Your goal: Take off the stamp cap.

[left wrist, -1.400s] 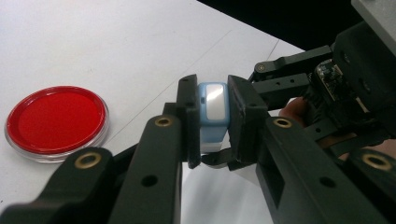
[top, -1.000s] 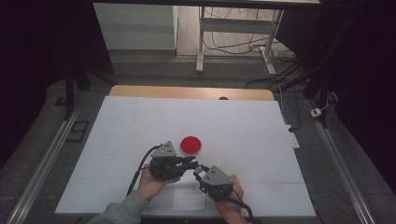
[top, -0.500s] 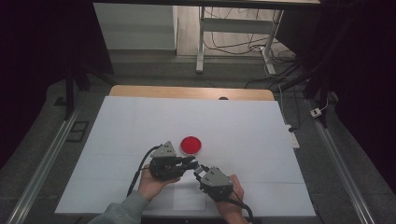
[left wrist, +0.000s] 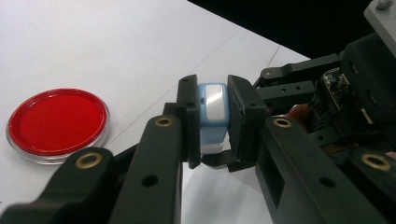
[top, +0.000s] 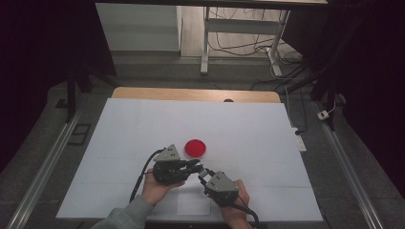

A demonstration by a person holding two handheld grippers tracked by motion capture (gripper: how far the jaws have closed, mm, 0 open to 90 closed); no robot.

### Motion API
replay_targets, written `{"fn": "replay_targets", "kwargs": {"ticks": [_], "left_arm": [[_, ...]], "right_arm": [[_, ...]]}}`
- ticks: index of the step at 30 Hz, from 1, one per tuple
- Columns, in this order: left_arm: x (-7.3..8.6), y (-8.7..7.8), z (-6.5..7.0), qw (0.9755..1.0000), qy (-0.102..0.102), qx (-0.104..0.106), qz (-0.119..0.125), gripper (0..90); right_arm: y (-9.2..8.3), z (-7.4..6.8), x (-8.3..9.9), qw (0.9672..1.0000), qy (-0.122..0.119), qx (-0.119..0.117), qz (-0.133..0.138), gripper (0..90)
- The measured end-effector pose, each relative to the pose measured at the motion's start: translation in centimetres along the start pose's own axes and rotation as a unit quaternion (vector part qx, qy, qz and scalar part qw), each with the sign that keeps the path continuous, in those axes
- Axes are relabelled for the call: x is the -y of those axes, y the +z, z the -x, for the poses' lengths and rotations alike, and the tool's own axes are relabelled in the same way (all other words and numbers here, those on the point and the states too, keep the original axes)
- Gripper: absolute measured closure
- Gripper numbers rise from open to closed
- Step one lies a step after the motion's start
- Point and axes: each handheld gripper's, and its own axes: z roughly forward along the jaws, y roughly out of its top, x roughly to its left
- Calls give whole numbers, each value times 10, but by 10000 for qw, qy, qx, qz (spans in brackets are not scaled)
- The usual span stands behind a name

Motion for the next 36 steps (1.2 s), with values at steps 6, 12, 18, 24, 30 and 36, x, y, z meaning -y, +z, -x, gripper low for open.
{"fn": "replay_targets", "kwargs": {"ticks": [6,12,18,24,30,36], "left_arm": [[0,0,-1,10000,-22,19,-38,761],[0,0,-1,10000,-35,32,-14,761],[0,-1,-1,10000,-72,54,24,760],[0,-1,-1,9999,-82,61,29,760],[0,-1,-1,9999,-73,74,16,761],[0,-1,-2,9999,-97,83,38,760]], "right_arm": [[1,2,0,9999,-123,-87,-54,650],[0,3,0,9998,-158,-107,-36,650],[-1,3,0,9999,-56,-92,10,650],[-2,1,0,10000,40,-67,26,650],[-2,2,0,9999,-140,-50,-18,651],[-2,3,-1,9998,-203,-74,-4,651]]}}
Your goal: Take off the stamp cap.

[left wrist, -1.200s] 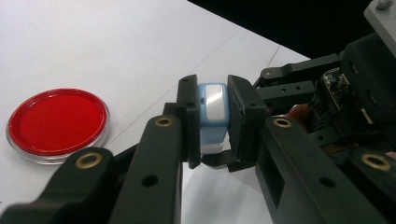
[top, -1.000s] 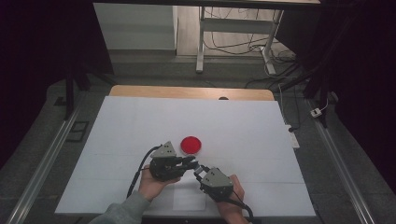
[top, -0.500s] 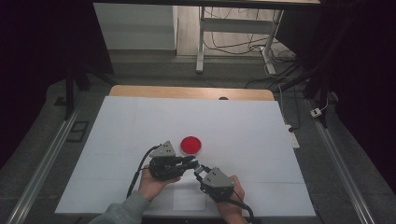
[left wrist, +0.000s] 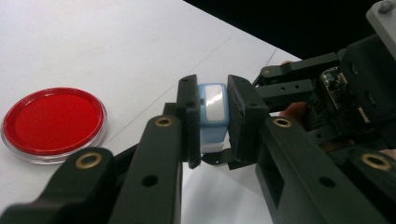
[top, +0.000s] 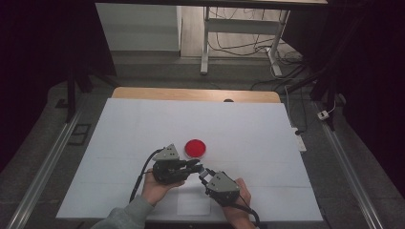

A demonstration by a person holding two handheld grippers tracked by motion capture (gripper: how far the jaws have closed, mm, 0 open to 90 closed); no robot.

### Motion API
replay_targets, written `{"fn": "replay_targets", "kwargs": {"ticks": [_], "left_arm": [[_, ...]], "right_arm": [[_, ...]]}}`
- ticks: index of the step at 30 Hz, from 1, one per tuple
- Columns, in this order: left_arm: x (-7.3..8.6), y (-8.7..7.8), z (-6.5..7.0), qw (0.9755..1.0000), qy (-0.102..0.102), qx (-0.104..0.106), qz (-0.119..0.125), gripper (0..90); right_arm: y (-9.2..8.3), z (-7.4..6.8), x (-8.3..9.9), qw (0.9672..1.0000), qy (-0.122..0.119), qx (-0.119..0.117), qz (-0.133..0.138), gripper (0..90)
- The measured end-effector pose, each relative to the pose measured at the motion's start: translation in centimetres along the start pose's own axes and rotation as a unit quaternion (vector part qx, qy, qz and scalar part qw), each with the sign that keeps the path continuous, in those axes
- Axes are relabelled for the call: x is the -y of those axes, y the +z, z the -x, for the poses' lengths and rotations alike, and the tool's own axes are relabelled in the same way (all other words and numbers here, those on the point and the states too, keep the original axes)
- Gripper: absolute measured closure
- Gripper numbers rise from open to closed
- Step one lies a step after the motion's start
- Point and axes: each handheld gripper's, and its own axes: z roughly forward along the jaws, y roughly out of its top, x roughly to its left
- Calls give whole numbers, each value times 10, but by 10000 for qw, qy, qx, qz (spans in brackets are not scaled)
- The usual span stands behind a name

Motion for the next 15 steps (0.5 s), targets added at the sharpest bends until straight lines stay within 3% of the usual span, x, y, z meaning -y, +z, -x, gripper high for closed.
{"fn": "replay_targets", "kwargs": {"ticks": [9,12,15], "left_arm": [[0,0,0,10000,-18,7,17,760],[0,0,0,10000,-14,11,10,761],[0,0,0,10000,-3,31,32,761]], "right_arm": [[-1,-2,1,9995,324,33,37,652],[0,-2,1,9997,261,28,18,652],[-2,-1,0,10000,45,70,-38,652]]}}
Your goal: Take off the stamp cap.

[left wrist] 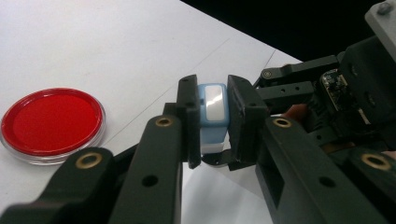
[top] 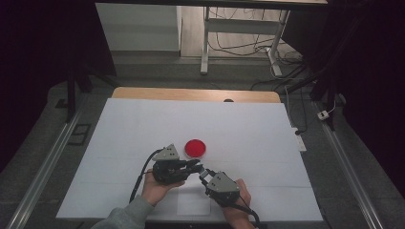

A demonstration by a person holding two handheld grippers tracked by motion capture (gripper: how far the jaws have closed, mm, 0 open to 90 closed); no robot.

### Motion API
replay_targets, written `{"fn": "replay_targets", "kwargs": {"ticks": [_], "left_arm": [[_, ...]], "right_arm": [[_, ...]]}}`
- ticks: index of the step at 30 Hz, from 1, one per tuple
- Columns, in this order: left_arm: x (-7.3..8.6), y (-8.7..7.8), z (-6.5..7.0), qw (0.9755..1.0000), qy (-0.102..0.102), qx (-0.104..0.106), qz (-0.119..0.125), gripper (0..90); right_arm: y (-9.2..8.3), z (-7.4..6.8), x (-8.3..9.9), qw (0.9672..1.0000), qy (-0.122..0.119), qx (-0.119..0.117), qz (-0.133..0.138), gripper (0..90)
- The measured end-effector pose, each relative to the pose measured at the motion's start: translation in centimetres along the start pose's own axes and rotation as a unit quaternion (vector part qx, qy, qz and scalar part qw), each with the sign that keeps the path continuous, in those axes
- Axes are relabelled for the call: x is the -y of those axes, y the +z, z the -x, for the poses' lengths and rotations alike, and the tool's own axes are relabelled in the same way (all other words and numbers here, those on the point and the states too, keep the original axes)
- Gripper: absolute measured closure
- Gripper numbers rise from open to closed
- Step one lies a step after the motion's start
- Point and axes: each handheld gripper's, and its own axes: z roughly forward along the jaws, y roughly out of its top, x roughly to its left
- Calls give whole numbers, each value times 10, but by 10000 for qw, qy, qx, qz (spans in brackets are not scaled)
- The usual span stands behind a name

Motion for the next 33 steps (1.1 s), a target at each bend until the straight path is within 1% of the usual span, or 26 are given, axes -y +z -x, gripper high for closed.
{"fn": "replay_targets", "kwargs": {"ticks": [3,6,9,13,17,20,22,24,25,33], "left_arm": [[0,0,0,10000,-21,21,17,761],[0,0,0,10000,-22,13,28,761],[0,0,0,10000,-27,8,57,760],[0,-1,0,9999,-50,17,98,760],[0,0,0,9999,-59,17,87,760],[0,0,0,10000,-59,13,70,760],[0,0,0,10000,-56,16,65,760],[0,0,-1,10000,-53,28,57,761],[0,0,0,10000,-55,25,55,761],[1,1,-1,10000,-76,24,38,761]], "right_arm": [[-1,1,0,9999,-110,-19,35,653],[-1,2,0,9999,-114,-25,27,653],[-2,2,0,10000,-31,-30,57,653],[-2,2,1,9998,147,-41,136,653],[-2,1,1,9997,200,-36,162,653],[-2,1,1,9999,124,-50,101,654],[-1,2,0,10000,21,-52,67,654],[-2,2,0,10000,-90,-3,-11,654],[-2,2,0,10000,-91,-37,5,654],[-1,3,0,9999,-110,-61,-7,654]]}}
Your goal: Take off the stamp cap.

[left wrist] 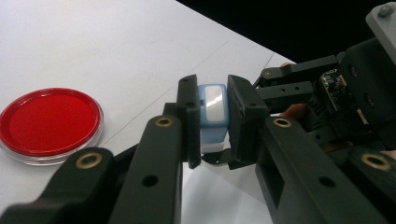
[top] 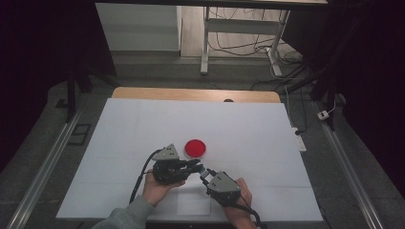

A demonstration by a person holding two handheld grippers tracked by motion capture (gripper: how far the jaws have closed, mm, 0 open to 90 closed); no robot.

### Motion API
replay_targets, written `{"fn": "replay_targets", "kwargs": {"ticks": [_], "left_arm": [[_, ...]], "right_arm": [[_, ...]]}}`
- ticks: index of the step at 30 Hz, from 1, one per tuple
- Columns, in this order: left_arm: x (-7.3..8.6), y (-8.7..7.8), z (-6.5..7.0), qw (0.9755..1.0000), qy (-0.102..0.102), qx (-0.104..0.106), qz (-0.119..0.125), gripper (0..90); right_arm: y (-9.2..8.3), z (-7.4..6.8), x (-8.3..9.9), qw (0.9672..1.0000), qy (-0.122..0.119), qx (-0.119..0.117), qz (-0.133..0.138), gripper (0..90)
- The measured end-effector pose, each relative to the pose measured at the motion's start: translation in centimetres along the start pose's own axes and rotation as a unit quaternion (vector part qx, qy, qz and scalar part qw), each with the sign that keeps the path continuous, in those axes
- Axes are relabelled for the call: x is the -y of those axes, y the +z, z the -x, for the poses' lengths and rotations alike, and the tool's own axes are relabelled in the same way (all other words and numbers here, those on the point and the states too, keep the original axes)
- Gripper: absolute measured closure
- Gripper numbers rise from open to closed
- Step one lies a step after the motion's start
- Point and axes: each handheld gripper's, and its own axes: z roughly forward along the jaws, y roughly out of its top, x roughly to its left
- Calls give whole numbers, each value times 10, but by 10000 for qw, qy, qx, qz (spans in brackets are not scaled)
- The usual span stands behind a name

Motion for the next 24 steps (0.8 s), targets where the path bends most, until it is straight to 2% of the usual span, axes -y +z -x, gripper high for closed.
{"fn": "replay_targets", "kwargs": {"ticks": [7,15,18,24], "left_arm": [[1,0,-2,10000,-48,24,38,762],[1,-2,-3,9999,-108,71,101,761],[1,-2,-3,9999,-114,90,81,761],[1,-2,-4,9997,-155,155,47,761]], "right_arm": [[0,1,0,10000,-45,-11,-14,654],[-1,-1,1,9997,199,73,101,655],[-1,-1,1,9998,178,47,91,655],[-3,3,0,9998,-208,-20,15,654]]}}
